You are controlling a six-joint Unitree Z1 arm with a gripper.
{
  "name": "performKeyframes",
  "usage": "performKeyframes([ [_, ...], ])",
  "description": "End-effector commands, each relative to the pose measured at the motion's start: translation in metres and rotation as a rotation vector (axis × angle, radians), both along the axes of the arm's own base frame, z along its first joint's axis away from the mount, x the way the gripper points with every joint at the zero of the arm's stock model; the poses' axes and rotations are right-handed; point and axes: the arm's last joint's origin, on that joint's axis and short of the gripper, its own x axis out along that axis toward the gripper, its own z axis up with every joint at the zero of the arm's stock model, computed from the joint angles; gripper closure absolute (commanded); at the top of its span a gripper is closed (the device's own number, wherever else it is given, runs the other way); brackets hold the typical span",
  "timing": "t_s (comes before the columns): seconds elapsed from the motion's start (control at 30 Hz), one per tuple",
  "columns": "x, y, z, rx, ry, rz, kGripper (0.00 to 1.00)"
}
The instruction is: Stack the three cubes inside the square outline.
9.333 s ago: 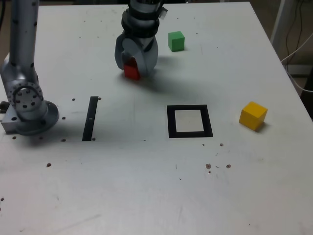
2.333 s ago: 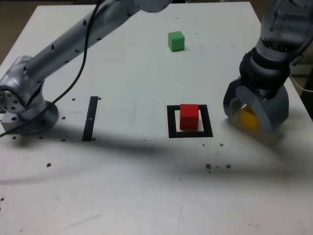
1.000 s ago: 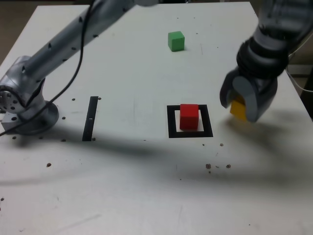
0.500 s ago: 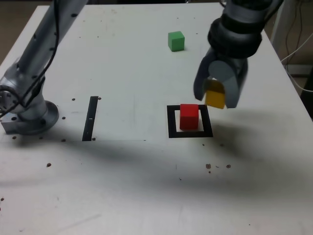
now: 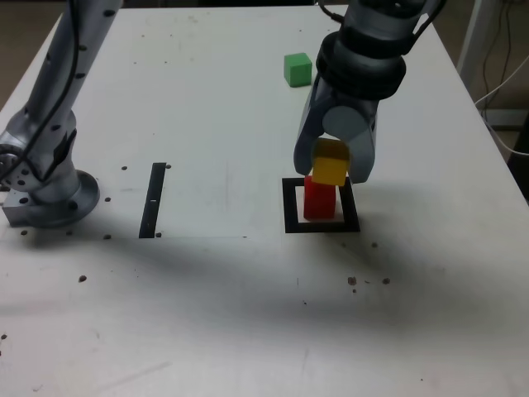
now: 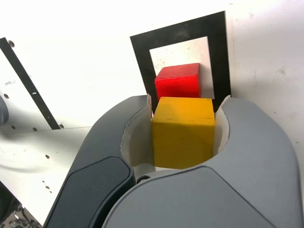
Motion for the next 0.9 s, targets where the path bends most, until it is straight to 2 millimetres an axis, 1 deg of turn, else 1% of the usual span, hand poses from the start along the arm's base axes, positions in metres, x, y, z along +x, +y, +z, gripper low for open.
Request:
performKeyframes([
  [0.0, -0.003, 0.002, 0.002, -0.002, 0.005, 0.012, 0.72],
  [0.37, -0.003, 0.014, -0.014, -0.019, 0.031, 0.049, 0.72],
  [0.87, 0.002, 0.017, -0.030, -0.044, 0.032, 0.060, 0.72],
])
